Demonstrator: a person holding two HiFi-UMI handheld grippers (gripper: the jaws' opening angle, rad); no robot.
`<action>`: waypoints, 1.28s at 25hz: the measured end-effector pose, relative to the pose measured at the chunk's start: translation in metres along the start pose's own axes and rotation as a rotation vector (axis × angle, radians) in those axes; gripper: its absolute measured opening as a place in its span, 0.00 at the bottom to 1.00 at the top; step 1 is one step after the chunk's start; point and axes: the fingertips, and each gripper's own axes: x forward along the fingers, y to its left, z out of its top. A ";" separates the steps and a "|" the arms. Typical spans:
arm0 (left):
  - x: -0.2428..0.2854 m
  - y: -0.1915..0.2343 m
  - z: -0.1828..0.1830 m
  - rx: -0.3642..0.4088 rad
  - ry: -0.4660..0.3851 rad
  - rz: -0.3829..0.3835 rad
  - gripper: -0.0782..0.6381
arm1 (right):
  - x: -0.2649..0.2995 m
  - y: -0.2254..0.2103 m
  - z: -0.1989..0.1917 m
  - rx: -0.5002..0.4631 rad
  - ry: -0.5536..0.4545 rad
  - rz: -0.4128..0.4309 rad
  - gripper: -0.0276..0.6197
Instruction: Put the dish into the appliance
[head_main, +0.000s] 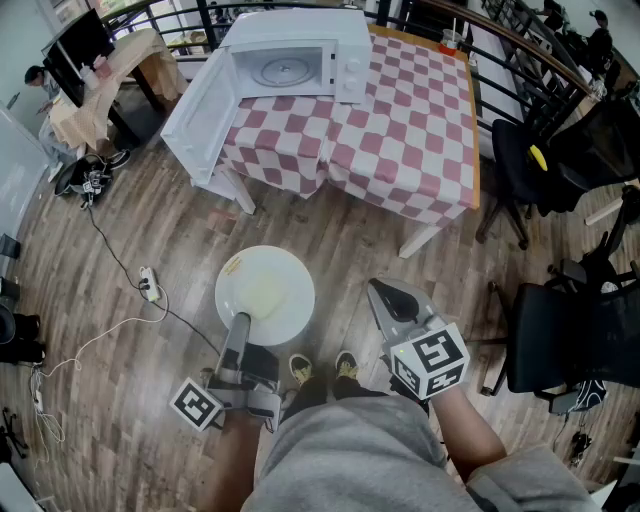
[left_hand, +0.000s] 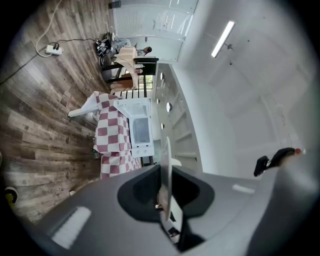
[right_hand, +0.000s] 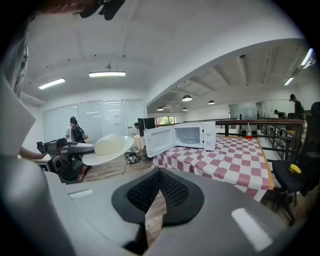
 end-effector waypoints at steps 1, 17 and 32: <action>0.002 -0.001 -0.002 -0.002 -0.001 -0.002 0.17 | 0.000 -0.002 0.000 -0.002 0.000 0.003 0.04; 0.028 -0.006 -0.059 0.000 -0.017 -0.015 0.17 | -0.026 -0.044 -0.009 0.035 -0.046 0.060 0.04; 0.051 -0.010 -0.064 0.018 0.005 -0.058 0.16 | -0.018 -0.061 -0.003 0.043 -0.081 0.059 0.04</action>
